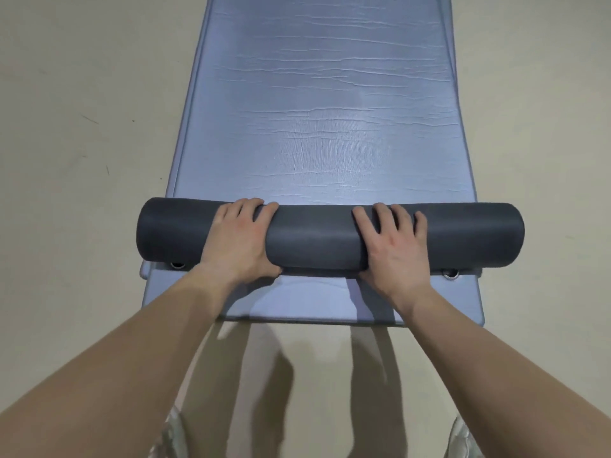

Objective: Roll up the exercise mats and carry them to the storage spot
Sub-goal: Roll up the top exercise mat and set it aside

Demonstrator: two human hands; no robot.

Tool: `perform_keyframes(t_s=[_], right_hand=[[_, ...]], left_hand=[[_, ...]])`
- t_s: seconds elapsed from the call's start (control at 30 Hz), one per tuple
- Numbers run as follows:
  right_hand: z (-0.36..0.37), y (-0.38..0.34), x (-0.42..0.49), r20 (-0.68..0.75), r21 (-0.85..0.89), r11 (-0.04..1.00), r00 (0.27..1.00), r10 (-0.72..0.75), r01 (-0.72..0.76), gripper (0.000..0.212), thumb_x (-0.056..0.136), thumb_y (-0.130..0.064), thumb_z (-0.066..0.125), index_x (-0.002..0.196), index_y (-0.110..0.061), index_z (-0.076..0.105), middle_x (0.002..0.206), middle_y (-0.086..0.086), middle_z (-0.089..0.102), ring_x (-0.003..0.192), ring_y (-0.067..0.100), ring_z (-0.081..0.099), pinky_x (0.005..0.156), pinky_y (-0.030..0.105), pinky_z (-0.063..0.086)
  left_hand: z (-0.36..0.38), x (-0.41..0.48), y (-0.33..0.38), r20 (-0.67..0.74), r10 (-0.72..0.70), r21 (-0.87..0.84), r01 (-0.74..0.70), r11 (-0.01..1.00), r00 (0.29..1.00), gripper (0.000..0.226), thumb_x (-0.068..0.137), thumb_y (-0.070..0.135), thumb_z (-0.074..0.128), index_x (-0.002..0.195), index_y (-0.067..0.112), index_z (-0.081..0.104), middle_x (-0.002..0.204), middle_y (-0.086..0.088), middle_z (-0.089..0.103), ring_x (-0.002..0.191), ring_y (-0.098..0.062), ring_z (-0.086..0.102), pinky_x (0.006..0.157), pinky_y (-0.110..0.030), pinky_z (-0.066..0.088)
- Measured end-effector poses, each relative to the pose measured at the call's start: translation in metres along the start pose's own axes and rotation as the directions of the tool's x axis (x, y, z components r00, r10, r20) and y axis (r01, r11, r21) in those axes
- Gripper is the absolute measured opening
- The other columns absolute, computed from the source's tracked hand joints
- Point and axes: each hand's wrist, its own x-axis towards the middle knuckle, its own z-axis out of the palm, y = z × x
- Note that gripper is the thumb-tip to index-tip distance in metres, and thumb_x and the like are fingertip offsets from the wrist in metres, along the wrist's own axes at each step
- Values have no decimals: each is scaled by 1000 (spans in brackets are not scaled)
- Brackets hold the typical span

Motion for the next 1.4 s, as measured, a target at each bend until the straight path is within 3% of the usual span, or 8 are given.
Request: perform_keyframes(t_s=[0.3, 0.5, 0.63, 0.77, 0.97, 1.1, 1.23, 1.4], right_hand=[[-43, -5, -59, 399, 60, 991, 907, -136, 122, 93, 68, -48, 79, 145, -32, 30, 132, 3, 51, 120, 32, 51, 106, 51, 36], [-65, 4, -32, 564, 213, 973, 803, -193, 84, 96, 48, -58, 88, 132, -38, 46, 112, -6, 60, 104, 24, 60, 92, 42, 49], [-50, 0, -51, 361, 178, 978, 918, -166, 107, 120, 60, -61, 88, 157, -28, 25, 151, 9, 45, 139, 34, 41, 118, 51, 26], [-26, -11, -75, 69, 51, 989, 987, -144, 140, 130, 48, -66, 92, 154, -21, 32, 145, 20, 48, 134, 42, 44, 113, 55, 28], [-47, -4, -6, 157, 60, 995, 984, -82, 74, 134, 41, -89, 75, 153, -35, 25, 151, 13, 38, 140, 37, 35, 116, 58, 21], [-30, -9, -33, 18, 92, 991, 995, -99, 97, 131, 45, -73, 88, 154, -25, 34, 157, 18, 34, 144, 40, 29, 116, 61, 20], [-20, -8, -13, 65, 44, 997, 995, -71, 69, 152, 32, -70, 92, 160, -25, 22, 161, 16, 30, 149, 38, 25, 119, 62, 14], [-21, 0, 32, 112, -19, 992, 986, -123, 126, 131, 41, -71, 82, 153, -30, 27, 145, 7, 45, 130, 32, 45, 112, 57, 28]], left_hand=[[-30, -73, 20, 377, -15, -67, 44, 997, 926, 120, 47, 80, 70, 151, 35, 31, 141, 8, 50, 121, -20, 53, 100, -37, 46], [-20, -115, 25, 133, -13, -43, 19, 999, 991, 109, 70, 88, 56, 158, 32, 26, 158, 4, 38, 144, -23, 35, 121, -40, 22], [-29, -83, 3, 262, 10, -290, 69, 955, 965, 97, 70, 83, 66, 154, 44, 35, 150, 14, 48, 131, -18, 47, 111, -37, 35], [-53, -46, -8, 388, -35, -386, 196, 902, 921, 93, 63, 69, 83, 146, 50, 46, 148, 15, 54, 131, -20, 51, 107, -38, 40], [-18, -55, 20, -337, -219, -268, 130, 955, 916, 40, 86, 44, 72, 120, 22, 74, 118, -6, 68, 105, -34, 62, 95, -47, 45], [-21, -30, 16, -267, -303, -502, 136, 854, 915, 27, 95, 34, 69, 117, 22, 78, 121, -3, 72, 112, -29, 62, 103, -38, 37], [-25, -14, 2, -164, -171, -448, 81, 891, 971, 63, 89, 52, 70, 140, 17, 61, 141, -5, 59, 131, -29, 50, 114, -37, 28], [-3, -21, -5, -9, 76, 112, -74, 991, 997, 140, 44, 80, 80, 155, 16, 25, 156, -12, 34, 144, -39, 31, 116, -61, 24]])
